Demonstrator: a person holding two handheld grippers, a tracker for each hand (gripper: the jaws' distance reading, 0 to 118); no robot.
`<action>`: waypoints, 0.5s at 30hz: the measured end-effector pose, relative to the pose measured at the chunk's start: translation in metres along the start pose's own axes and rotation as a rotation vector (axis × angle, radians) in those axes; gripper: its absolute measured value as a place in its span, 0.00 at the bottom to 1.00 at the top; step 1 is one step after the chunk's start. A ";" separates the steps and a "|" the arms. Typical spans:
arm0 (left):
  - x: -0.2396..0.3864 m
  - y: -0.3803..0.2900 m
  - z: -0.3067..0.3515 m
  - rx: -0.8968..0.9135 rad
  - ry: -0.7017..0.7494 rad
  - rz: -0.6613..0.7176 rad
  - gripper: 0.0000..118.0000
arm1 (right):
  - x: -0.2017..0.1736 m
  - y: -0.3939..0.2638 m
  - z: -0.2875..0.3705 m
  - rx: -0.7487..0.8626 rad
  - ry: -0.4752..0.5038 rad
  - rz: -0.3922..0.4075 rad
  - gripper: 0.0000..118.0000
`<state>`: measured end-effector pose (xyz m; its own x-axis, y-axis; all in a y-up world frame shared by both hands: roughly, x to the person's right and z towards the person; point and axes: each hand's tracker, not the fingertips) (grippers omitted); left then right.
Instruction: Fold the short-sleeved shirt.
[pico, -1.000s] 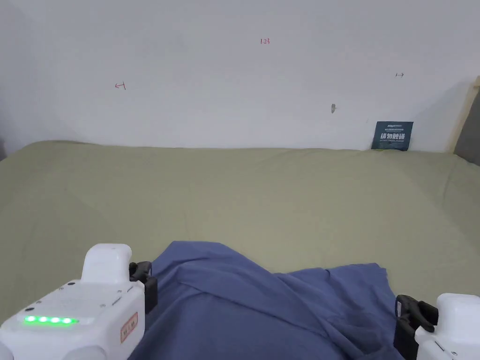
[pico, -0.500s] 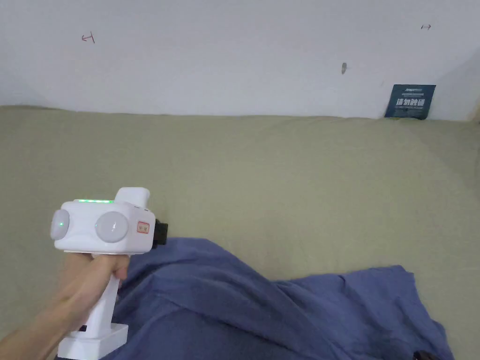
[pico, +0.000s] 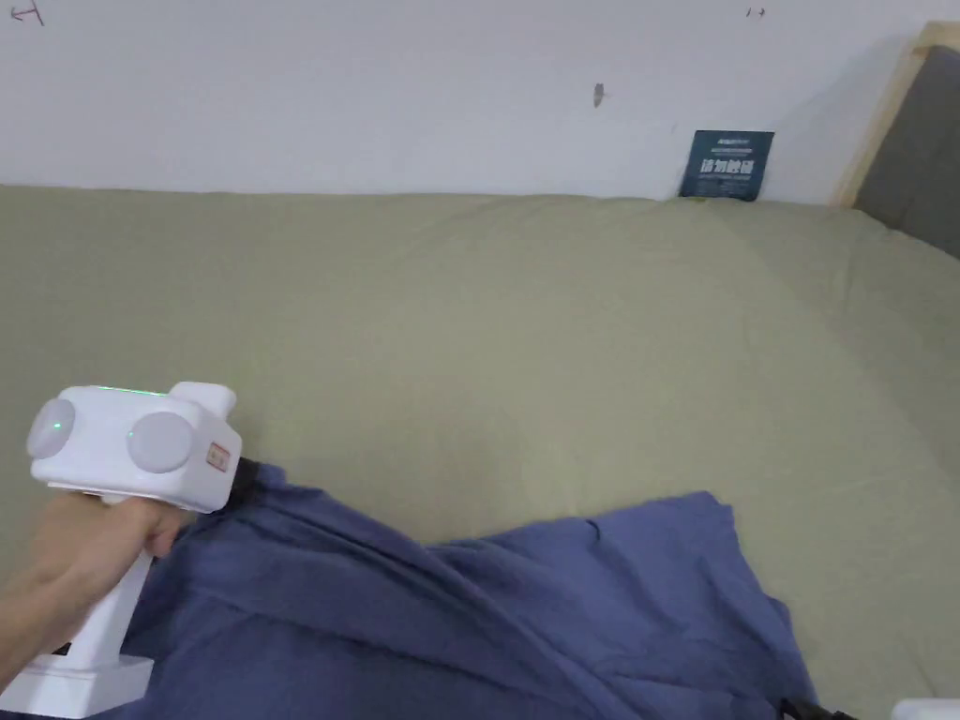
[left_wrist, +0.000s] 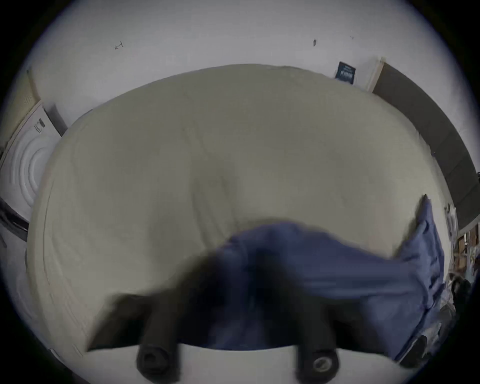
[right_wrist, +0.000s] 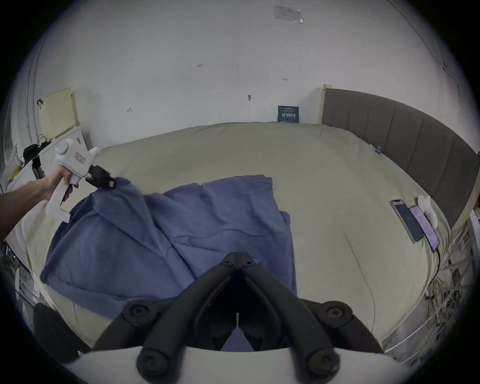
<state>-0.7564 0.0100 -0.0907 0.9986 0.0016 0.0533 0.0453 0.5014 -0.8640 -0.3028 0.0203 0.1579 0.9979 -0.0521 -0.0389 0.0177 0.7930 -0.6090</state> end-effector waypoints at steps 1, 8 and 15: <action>0.001 -0.002 0.002 0.012 0.016 0.000 0.03 | 0.002 0.005 -0.002 -0.005 -0.002 -0.002 0.01; -0.009 -0.008 0.008 0.031 -0.041 0.054 0.03 | 0.039 0.068 -0.054 -0.087 0.005 -0.012 0.01; -0.010 -0.010 0.001 0.024 -0.035 0.040 0.04 | 0.061 0.140 -0.157 -0.279 0.067 -0.001 0.80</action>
<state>-0.7674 0.0056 -0.0819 0.9980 0.0521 0.0366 0.0041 0.5207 -0.8538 -0.2493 0.0328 -0.0544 0.9913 -0.1001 -0.0852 -0.0088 0.5960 -0.8029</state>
